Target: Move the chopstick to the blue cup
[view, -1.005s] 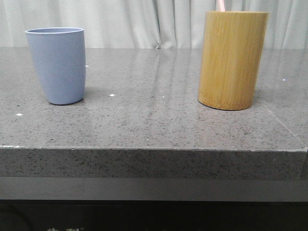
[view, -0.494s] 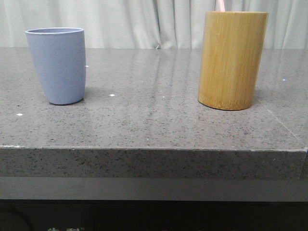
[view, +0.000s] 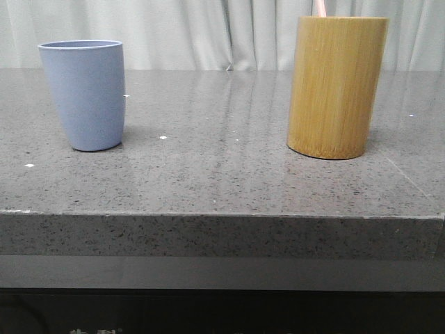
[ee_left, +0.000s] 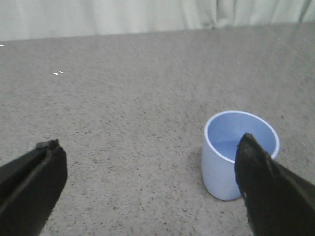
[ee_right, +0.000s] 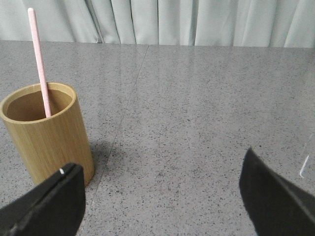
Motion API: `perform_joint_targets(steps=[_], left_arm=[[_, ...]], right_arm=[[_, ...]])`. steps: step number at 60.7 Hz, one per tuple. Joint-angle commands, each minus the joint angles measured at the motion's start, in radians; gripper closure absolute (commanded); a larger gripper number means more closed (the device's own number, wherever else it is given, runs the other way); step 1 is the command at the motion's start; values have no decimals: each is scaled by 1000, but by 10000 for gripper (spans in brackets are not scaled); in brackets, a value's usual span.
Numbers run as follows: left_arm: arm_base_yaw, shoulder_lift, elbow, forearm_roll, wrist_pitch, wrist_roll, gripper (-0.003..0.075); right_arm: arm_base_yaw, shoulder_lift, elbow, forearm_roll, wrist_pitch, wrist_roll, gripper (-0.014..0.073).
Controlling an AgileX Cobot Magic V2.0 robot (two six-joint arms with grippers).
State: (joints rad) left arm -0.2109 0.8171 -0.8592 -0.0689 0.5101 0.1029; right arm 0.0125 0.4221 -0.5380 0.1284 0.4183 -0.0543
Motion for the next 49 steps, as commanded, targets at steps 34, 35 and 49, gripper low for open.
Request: perform_joint_targets(steps=[34,35,49], left_arm=[[-307,617,-642,-18,529,28,47],[-307,628,-648,-22,531,28,47],[-307,753,-688,-27,529,28,47]], right_arm=[[-6,12,-36,1,-79,0,-49],[-6,12,-36,1,-79,0,-49],[-6,12,-36,1,-79,0,-49]])
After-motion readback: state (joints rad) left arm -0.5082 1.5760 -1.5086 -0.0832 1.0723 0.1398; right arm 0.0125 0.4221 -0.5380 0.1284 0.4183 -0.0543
